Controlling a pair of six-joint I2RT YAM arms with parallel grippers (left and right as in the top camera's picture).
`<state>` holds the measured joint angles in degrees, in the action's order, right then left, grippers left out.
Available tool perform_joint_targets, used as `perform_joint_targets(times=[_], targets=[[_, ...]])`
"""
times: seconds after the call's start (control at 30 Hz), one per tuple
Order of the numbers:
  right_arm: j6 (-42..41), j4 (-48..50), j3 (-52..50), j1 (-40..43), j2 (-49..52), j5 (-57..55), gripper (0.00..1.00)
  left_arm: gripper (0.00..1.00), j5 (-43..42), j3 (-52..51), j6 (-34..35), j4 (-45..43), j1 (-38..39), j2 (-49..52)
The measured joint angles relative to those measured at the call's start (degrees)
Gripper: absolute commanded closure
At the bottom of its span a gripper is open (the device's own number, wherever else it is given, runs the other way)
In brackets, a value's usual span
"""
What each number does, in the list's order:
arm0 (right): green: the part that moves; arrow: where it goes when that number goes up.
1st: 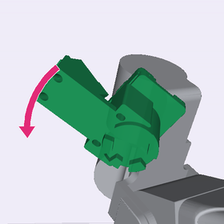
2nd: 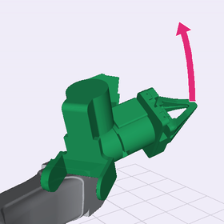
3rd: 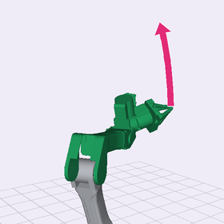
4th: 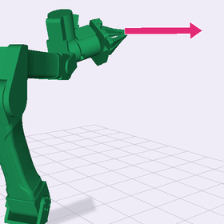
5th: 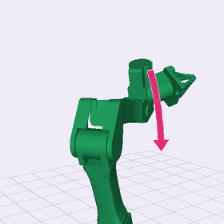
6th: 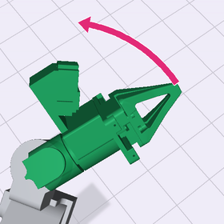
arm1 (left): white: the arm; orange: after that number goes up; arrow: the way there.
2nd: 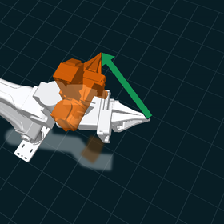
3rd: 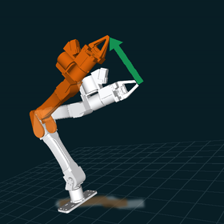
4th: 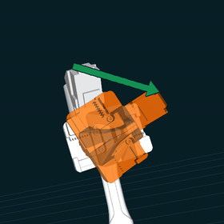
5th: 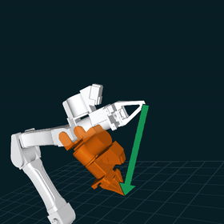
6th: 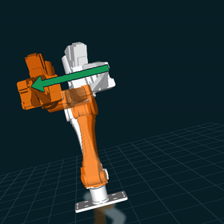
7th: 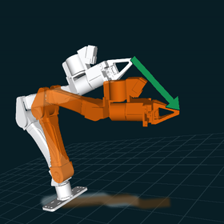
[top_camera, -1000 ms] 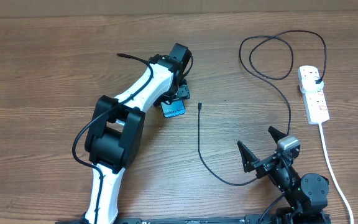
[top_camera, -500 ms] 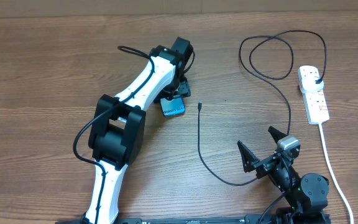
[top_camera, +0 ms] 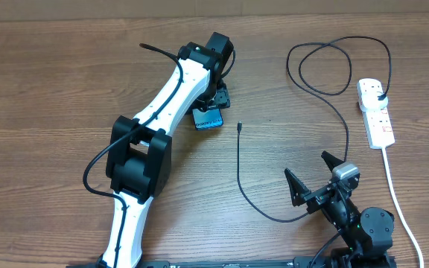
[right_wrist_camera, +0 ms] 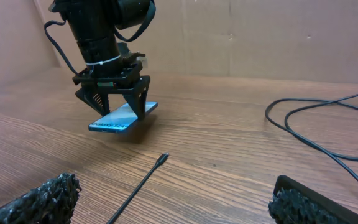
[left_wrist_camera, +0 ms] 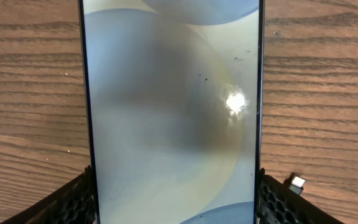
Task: Plug charger to phone and switch on socket
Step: 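Close the left gripper on the phone's long edges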
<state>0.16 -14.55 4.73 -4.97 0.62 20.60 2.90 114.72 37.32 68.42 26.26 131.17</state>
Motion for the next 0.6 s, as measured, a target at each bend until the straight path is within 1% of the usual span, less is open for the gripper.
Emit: perform_joint_targets(times=[0.17, 0.27, 0.37, 0.5, 0.6], targets=[[0.02, -0.04, 0.0, 0.0, 0.0, 0.0, 0.0, 0.61, -0.39, 0.0, 0.09, -0.11, 0.0, 0.0], [-0.02, -0.02, 0.0, 0.0, 0.0, 0.0, 0.0, 0.64, -0.55, -0.59, 0.26, -2.1, 0.0, 0.0], [0.02, -0.02, 0.0, 0.0, 0.0, 0.02, 0.0, 0.65, -0.94, -3.8, 1.01, -5.07, 0.0, 0.02], [0.0, -0.02, 0.0, 0.0, 0.02, 0.0, 0.0, 0.64, -2.32, -11.72, 2.69, -9.46, 0.0, 0.02], [0.0, 0.0, 0.0, 0.0, 0.0, 0.0, 0.0, 0.64, -2.38, -13.27, 3.26, -10.91, 0.02, -0.79]])
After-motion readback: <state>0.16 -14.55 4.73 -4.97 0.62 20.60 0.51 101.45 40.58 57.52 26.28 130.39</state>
